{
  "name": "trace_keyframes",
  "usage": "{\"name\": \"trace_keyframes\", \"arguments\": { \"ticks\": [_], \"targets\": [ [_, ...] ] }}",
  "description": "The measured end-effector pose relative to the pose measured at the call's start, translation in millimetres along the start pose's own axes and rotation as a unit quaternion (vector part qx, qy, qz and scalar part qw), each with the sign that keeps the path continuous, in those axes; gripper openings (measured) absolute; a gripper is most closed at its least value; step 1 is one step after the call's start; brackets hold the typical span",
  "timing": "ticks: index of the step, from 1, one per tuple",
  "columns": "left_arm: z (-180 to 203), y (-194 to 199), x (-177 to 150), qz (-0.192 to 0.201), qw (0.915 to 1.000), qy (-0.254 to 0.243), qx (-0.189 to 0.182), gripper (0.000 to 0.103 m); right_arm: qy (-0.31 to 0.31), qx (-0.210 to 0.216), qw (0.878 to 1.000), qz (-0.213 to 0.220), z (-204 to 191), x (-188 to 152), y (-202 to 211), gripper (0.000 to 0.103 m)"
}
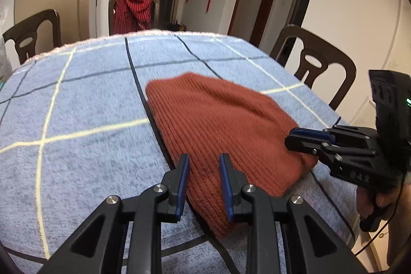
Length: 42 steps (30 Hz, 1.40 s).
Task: Fold small clothes
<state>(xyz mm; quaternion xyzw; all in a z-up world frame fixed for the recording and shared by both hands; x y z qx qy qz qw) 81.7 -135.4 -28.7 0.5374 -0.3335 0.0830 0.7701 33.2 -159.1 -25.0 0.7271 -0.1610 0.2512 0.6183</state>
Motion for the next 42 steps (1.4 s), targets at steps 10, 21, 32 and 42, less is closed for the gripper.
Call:
{"name": "trace_keyframes", "arguments": {
  "ticks": [10,21,32,42],
  "targets": [
    [-3.0,-0.1,9.6,0.005,0.9999,0.008,-0.011,0.027,-0.05,0.005,0.999,0.013,23.2,12.4,0.8,0.016],
    [-3.4,-6.8,7.1,-0.001,0.9999,0.011,-0.004,0.03,-0.086,0.037,0.996,0.001,30.9,8.3,-4.0,0.019],
    [-7.6,-1.4,11.7,0.003,0.9997,0.025,-0.002,0.03,-0.104,0.051,0.993,0.012,36.5,13.4,1.7,0.034],
    [-18.8,-5.0,14.3,-0.001,0.9987,0.05,-0.009,0.043,-0.139,0.055,0.989,0.006,53.2,7.4,-5.3,0.039]
  ]
}}
Point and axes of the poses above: each gripper's, at about its wrist camera, not at the fingertips, and y roughly against the way its jaws point, z to its right, x to its top, the point moved 8 cm from there along -y, roughly the way its jaws point, and after that the axes turned 9 degrees about -z, right-handed, at the moved point
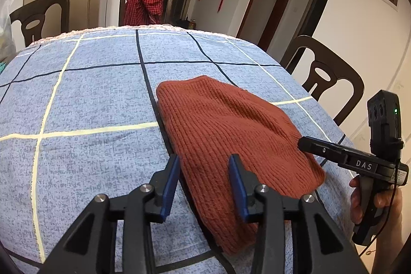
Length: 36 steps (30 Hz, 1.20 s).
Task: Fold small clothes
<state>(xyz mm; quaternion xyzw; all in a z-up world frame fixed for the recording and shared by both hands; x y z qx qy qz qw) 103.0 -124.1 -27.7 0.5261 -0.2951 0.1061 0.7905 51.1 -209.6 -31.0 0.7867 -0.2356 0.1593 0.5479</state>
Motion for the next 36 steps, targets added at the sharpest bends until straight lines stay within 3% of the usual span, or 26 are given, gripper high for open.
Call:
{"name": "trace_keyframes", "arguments": {
  "ticks": [6,12,16,23,36],
  "targets": [
    [-0.9,-2.2,1.2,-0.002,0.9999,0.007,-0.008,0.044,-0.02,0.019,1.0,-0.009,8.4,0.0,-4.5,0.039],
    [-8.7,-12.5,1.5,-0.017,0.9975,0.04,-0.056,0.049,-0.038,0.046,0.998,-0.022,17.1,2.4,-13.1,0.046],
    [-18.3,-20.4,-1.0,-0.028,0.9931,0.075,-0.086,0.06,-0.056,0.069,0.996,-0.02,22.9,6.3,-15.1,0.046],
    [-21.9,-30.2,1.6,-0.039,0.9858,0.1,-0.129,0.06,-0.068,0.098,0.993,-0.019,25.0,15.9,-21.5,0.046],
    [-7.2,-29.9,-6.1,-0.039,0.9853,0.086,-0.142,0.06,-0.082,0.151,0.984,-0.039,19.2,6.3,-20.9,0.046]
  ]
}}
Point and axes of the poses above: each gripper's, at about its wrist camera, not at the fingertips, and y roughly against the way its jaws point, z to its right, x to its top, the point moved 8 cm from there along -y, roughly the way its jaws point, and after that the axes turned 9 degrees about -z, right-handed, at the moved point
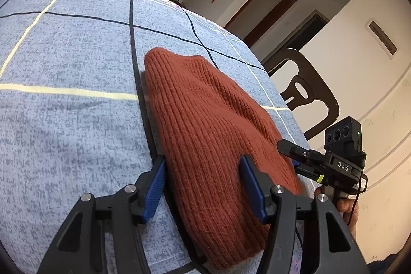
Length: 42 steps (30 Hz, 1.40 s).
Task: Fold small clothes
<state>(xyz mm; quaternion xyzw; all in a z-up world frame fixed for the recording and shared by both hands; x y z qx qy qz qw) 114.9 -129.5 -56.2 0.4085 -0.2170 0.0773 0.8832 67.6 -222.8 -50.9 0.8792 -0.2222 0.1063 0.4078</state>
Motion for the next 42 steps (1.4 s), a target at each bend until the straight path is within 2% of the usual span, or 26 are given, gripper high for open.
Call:
{"name": "trace_keyframes", "arguments": {
  "ticks": [2,6,10,15,21,25,27,29,31,32,35,42],
  "targets": [
    [0.9,-1.8,2.3,-0.002,1.0,0.0,-0.001,0.06,-0.001,-0.003,1.0,0.002,1.5,4.3,-0.6,0.046],
    [-0.4,-0.5,3.1,-0.001,1.0,-0.005,-0.002,0.06,0.003,-0.045,0.998,0.036,6.8,17.9,5.6,0.046],
    [-0.1,-0.7,3.3,0.0,1.0,-0.007,0.0,0.06,-0.01,-0.021,0.999,0.037,15.3,30.9,0.4,0.046],
    [0.5,-1.0,2.2,0.0,1.0,-0.008,-0.002,0.06,0.015,-0.025,0.999,0.03,11.9,38.5,-5.3,0.046],
    [0.3,-0.8,2.0,0.001,1.0,-0.008,-0.002,0.06,0.024,0.01,1.0,-0.014,0.9,17.6,-8.1,0.046],
    [0.3,-1.0,1.9,0.001,1.0,-0.008,-0.003,0.06,0.024,0.027,0.999,-0.026,-5.6,3.8,-7.1,0.046],
    [0.6,-0.7,1.7,0.001,0.9999,-0.011,-0.001,0.06,0.024,0.026,0.999,-0.027,-6.7,1.2,-9.0,0.04],
    [2.1,-0.9,2.7,0.0,0.9999,-0.015,0.003,0.057,0.023,0.026,0.999,-0.025,-6.8,1.5,-9.9,0.035],
    [4.1,0.1,4.7,0.0,0.9998,-0.019,0.009,0.051,0.024,0.028,0.999,-0.021,-9.2,3.7,-8.8,0.024],
    [5.6,1.2,5.9,0.0,0.9997,-0.022,0.011,0.045,0.027,0.025,0.999,-0.018,-11.2,4.2,-7.4,0.024],
    [11.8,6.2,11.1,0.003,0.9994,-0.03,0.02,0.039,0.035,0.028,0.999,-0.008,-19.0,5.5,-0.3,0.022],
    [30.7,33.1,18.1,0.023,0.998,-0.057,0.012,0.037,0.067,0.045,0.997,0.015,-59.8,7.3,17.0,0.021]
  ]
}}
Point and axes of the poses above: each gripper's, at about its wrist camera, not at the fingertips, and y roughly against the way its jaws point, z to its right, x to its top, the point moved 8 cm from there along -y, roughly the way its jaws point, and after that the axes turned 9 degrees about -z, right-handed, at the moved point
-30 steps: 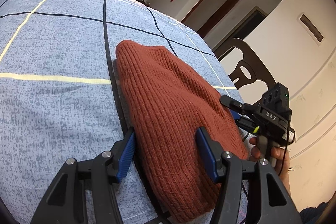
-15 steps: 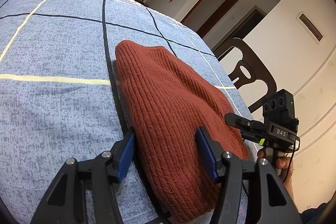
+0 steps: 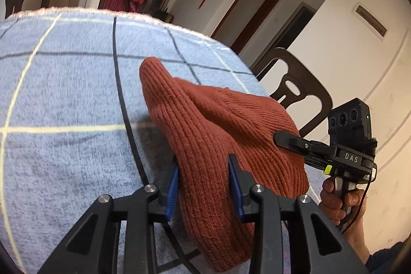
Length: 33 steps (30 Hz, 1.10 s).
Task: Fold small clothes
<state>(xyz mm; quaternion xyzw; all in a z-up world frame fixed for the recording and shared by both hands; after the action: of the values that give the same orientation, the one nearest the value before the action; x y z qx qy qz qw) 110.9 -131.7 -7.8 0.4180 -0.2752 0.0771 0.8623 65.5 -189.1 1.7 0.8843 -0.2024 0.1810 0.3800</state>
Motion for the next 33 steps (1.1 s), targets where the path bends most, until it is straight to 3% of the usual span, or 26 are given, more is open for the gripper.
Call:
{"name": "trace_keyframes", "arguments": {
  "ticks": [5,18,22,23,25,33],
  "targets": [
    [-12.3,23.3,9.9,0.021,0.9998,-0.003,0.006,0.037,0.029,0.018,0.999,-0.002,-33.7,9.3,-12.7,0.021],
    [-115.8,67.0,37.2,0.047,0.9963,0.047,0.054,0.037,0.031,0.075,0.995,-0.055,-72.3,47.4,-112.5,0.021],
    [-159.5,46.7,25.2,0.019,0.9927,0.091,0.077,0.038,0.005,0.04,0.995,-0.087,-44.0,43.0,-145.1,0.024],
    [-168.2,42.4,20.4,0.012,0.9912,0.104,0.081,0.044,0.0,0.026,0.995,-0.093,-37.0,40.9,-148.4,0.024],
    [-174.0,45.4,13.0,0.026,0.9903,0.121,0.063,0.044,0.002,0.011,0.996,-0.092,-26.7,35.6,-146.3,0.027],
    [-143.3,75.9,23.4,0.078,0.9891,0.065,0.107,0.042,0.072,-0.049,0.995,-0.04,-47.0,61.9,-118.2,0.027]
  ]
}}
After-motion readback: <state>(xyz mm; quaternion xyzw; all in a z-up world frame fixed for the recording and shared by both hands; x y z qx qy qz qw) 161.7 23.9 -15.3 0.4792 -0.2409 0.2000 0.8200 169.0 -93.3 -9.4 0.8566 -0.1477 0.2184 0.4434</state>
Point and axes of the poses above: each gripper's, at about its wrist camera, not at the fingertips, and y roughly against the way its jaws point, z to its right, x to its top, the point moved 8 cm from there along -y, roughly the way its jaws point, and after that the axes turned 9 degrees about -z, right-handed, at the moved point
